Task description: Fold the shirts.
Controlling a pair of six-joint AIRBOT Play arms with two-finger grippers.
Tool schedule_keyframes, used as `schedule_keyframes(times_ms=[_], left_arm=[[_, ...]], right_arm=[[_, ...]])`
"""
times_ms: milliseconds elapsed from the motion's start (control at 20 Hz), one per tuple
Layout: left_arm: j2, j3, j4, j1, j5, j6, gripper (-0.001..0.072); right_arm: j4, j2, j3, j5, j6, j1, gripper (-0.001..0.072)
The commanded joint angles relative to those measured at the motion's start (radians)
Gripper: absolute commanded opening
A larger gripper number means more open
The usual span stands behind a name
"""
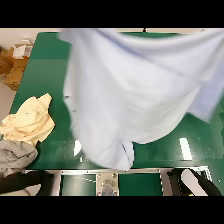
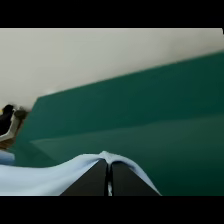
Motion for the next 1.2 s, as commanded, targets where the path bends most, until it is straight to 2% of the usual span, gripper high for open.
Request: schedule_keyframes(times_ms=[0, 100, 200, 350, 400, 450, 500, 550, 600, 700, 800, 900, 1000, 1150], left_arm=[[-0.33, -0.022, -0.081, 0.0, 0.041, 0.021, 0.0026], [-0.472, -0.021, -0.158, 0.0, 0.053, 0.02, 0.0026], [-0.556, -0.018, -0.218, 0.0, 0.056, 0.013, 0.0026], [-0.578, -0.005, -0.24, 0.046, 0.053, -0.047, 0.0027], [-0.578, 0.033, -0.242, 0.079, 0.03, -0.091, 0.0028], [-0.577, 0.081, -0.264, 0.116, -0.008, -0.129, 0.0112], [-0.574, 0.131, -0.325, 0.157, -0.054, -0.14, 0.045], [-0.57, 0.172, -0.414, 0.205, -0.107, -0.14, 0.0661], [-0.557, 0.187, -0.496, 0.249, -0.166, -0.139, 0.0667], [-0.518, 0.186, -0.568, 0.334, -0.322, -0.14, 0.0666], [-0.46, 0.15, -0.569, 0.413, -0.505, -0.136, 0.0665], [-0.368, 0.027, -0.565, 0.469, -0.635, -0.135, 0.0665], [-0.245, -0.167, -0.529, 0.485, -0.666, -0.128, 0.0664], [0.008, -0.619, -0.54, 0.475, -0.539, -0.124, 0.0626]], right_arm=[[-0.053, -0.105, -0.378, -0.225, -0.083, 0.039, 0.0014], [-0.052, -0.27, -0.422, -0.266, -0.112, 0.036, 0.0014], [-0.051, -0.438, -0.373, -0.254, -0.112, 0.037, 0.0015], [-0.051, -0.595, -0.239, -0.212, -0.111, 0.037, 0.0015], [-0.051, -0.612, -0.194, -0.212, -0.111, 0.036, 0.0015], [-0.051, -0.621, -0.143, -0.212, -0.11, 0.037, 0.0015], [-0.051, -0.622, -0.097, -0.211, -0.11, 0.037, 0.0061], [-0.052, -0.622, -0.046, -0.201, -0.11, 0.036, 0.0326], [-0.056, -0.622, -0.002, -0.182, -0.11, 0.035, 0.0492], [-0.095, -0.621, 0.092, -0.084, -0.087, 0.01, 0.0493], [-0.174, -0.621, 0.164, 0.016, -0.026, -0.037, 0.0491], [-0.209, -0.612, 0.177, 0.097, -0.013, -0.098, 0.0491], [-0.212, -0.612, 0.16, 0.142, -0.015, -0.148, 0.0491], [-0.211, -0.612, 0.106, 0.143, -0.036, -0.196, 0.0491]])
